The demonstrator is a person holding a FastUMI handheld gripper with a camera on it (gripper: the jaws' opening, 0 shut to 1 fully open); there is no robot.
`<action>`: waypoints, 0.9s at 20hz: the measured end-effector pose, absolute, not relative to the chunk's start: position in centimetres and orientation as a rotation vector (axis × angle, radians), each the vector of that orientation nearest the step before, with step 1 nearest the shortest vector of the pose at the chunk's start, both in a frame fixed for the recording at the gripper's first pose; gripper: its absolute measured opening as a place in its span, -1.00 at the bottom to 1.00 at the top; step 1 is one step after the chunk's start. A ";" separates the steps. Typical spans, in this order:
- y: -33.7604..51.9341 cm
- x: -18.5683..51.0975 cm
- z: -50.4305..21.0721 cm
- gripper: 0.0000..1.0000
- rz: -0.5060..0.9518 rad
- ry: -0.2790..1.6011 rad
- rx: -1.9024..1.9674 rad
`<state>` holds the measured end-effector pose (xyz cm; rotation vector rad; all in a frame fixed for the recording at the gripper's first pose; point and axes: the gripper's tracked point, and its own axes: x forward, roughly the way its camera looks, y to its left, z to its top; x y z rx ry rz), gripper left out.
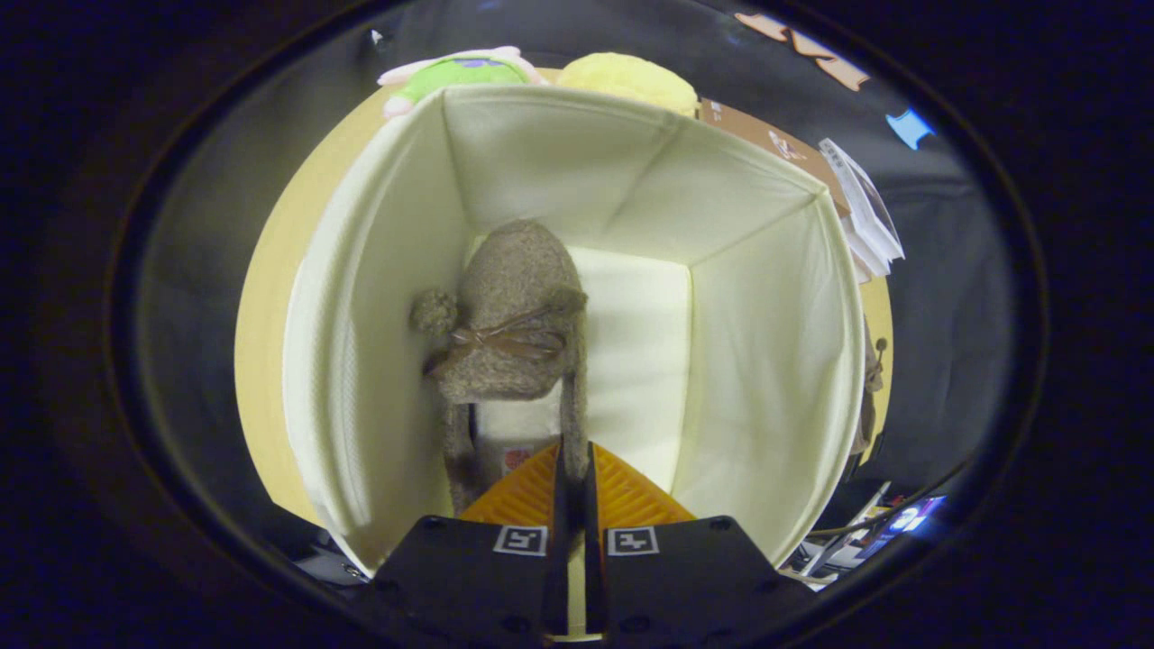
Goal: Open the storage box then place both shoes into the box .Put the left shoe in first, then the right shoe, with the right side of both shoes facing outward in a uniform manner.
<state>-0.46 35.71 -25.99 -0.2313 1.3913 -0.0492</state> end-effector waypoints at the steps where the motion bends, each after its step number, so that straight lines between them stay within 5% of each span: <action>1: 36.4 -0.3 -25.8 -0.61 -0.018 1.387 -0.201; 5: 36.3 -1.0 -23.8 -0.33 0.019 1.384 -0.136; 13: 28.9 -2.4 -17.9 0.67 -0.108 1.350 -0.020; 18: 21.2 -2.6 -14.2 0.67 -0.235 1.309 0.007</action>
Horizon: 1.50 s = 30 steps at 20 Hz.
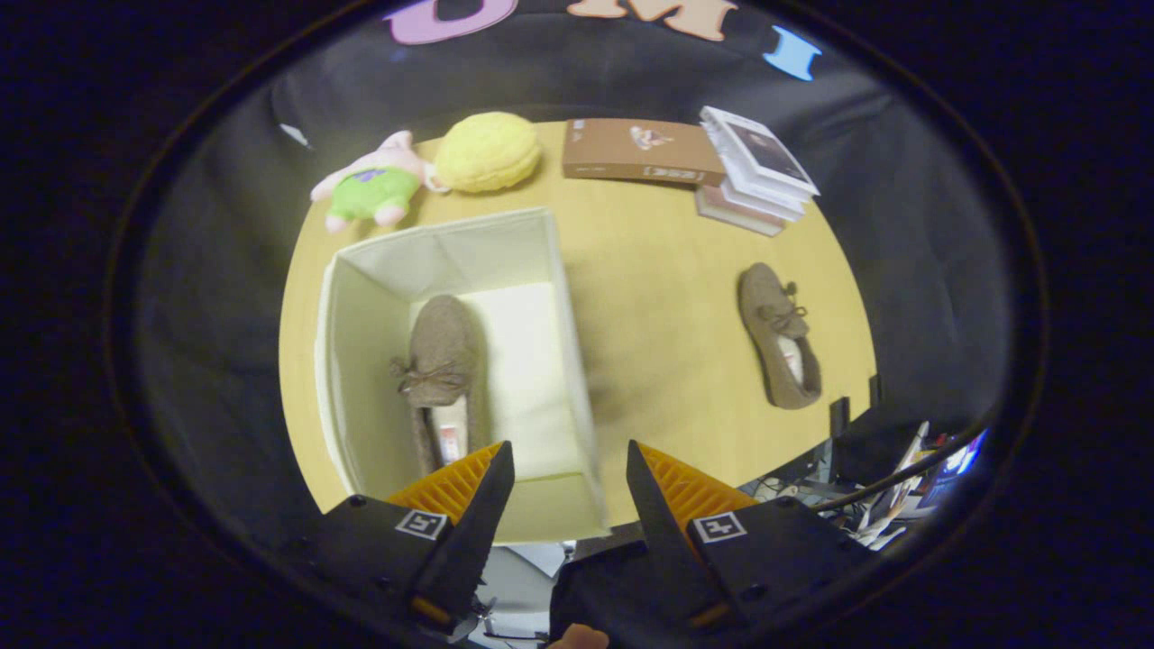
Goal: Open the storage box then place both shoes into the box .Put the left shoe in first, then the right shoe, with the right side of both shoes facing outward in a uniform manner.
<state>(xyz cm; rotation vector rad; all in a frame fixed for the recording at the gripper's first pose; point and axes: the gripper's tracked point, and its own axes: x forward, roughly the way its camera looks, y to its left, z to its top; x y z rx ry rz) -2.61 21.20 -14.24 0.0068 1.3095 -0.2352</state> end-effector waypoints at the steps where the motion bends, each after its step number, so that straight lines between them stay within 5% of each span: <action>1: 19.2 -2.6 -13.8 0.67 -0.266 1.304 -0.008; 15: -5.5 -1.4 -19.7 0.67 -0.533 1.402 -0.118; 30: -12.7 0.0 -31.4 0.44 -0.398 1.530 -0.107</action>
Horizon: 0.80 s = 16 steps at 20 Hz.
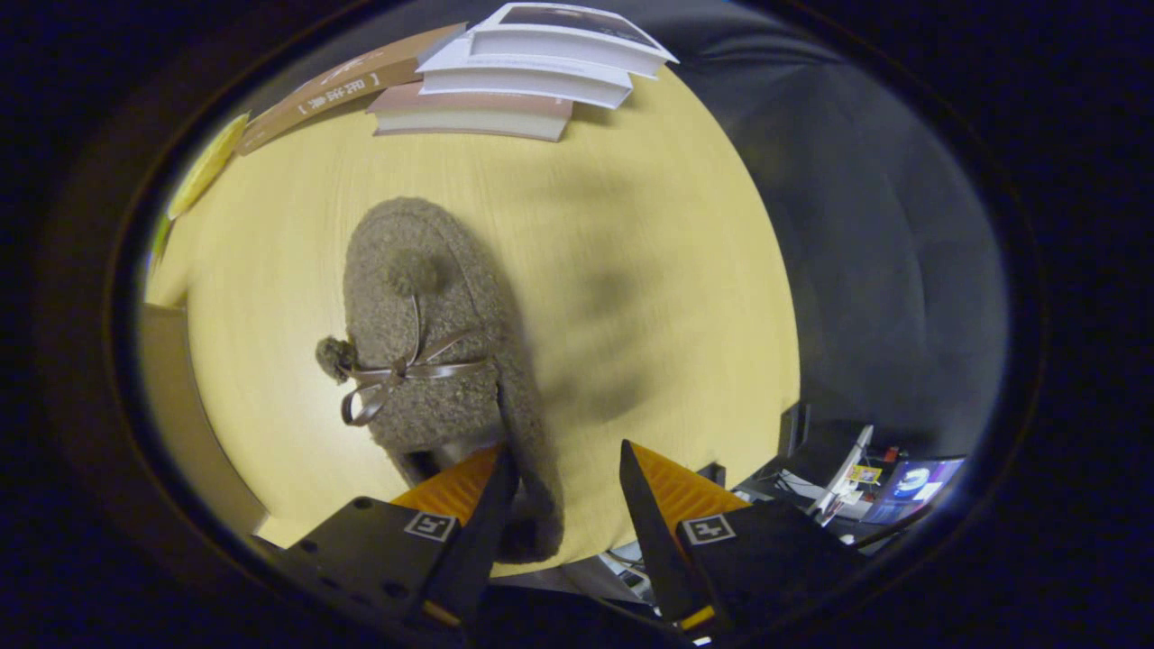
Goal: Open the storage box then place both shoes into the box .Put the left shoe in first, then the right shoe, with the right side of both shoes facing outward in a uniform manner.
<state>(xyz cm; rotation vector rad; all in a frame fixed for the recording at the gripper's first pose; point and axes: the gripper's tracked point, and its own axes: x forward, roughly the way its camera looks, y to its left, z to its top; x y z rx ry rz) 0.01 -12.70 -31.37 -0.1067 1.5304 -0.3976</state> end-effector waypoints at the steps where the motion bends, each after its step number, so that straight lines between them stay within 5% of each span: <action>1: -12.7 0.0 -31.6 0.37 -0.384 1.534 -0.104; 10: -10.8 -0.1 -33.6 -0.67 -0.203 1.552 -0.072; 16: -10.5 -0.2 -33.5 -0.76 -0.232 1.586 -0.121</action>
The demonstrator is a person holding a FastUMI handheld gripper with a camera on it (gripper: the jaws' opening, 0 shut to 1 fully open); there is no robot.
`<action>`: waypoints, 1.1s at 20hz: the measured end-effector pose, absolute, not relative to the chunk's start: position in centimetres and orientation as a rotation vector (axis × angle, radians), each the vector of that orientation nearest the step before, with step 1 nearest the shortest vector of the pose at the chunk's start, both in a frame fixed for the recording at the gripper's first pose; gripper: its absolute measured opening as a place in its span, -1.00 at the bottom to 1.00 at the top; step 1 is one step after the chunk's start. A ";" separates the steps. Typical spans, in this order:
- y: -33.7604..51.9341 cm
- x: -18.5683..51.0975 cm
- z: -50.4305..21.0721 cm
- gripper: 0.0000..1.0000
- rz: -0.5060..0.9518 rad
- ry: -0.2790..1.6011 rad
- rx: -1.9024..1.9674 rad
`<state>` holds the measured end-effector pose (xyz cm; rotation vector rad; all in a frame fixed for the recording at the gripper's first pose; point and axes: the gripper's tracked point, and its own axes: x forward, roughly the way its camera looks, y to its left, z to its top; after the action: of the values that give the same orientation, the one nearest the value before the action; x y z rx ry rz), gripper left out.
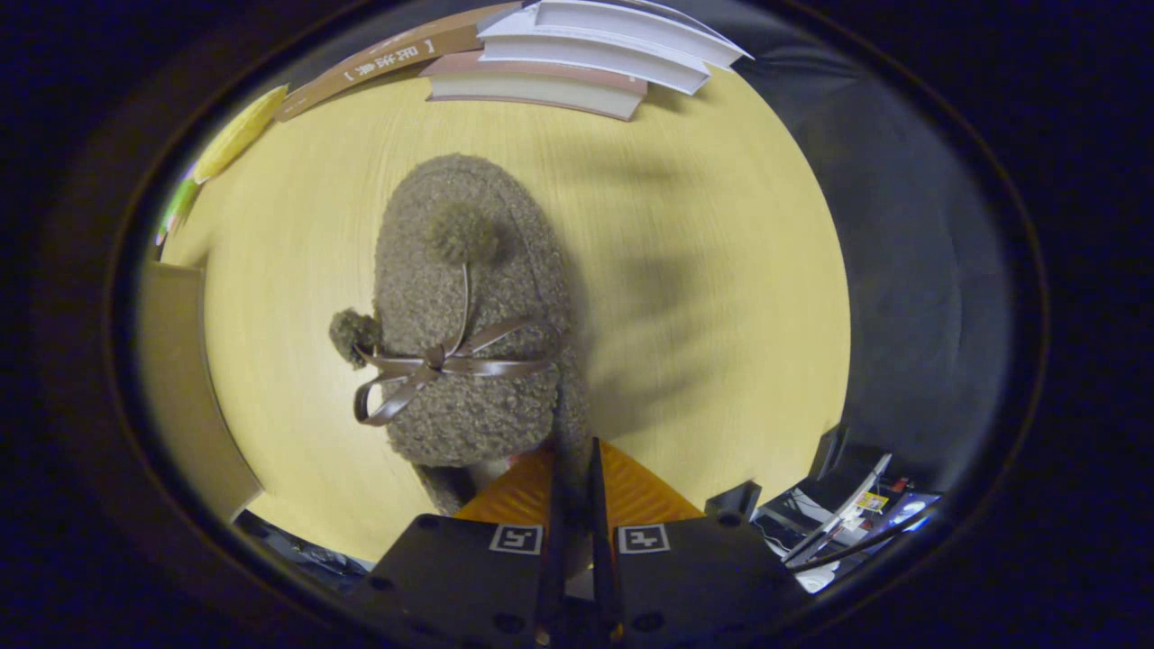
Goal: Open the storage box then place both shoes into the box .Put the left shoe in first, then the right shoe, with the right side of both shoes facing outward in a uniform manner.
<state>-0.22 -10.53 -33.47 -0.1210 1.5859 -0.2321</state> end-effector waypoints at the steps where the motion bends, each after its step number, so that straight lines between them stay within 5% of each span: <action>1: -10.6 0.1 -33.7 -0.86 -0.231 1.582 -0.126; 12: -9.2 0.2 -30.6 -0.93 -0.347 1.393 -0.095; 22: -4.4 0.6 -20.3 -0.93 -0.440 1.236 -0.204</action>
<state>0.59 -4.39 -20.30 -0.2040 1.2355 -0.4402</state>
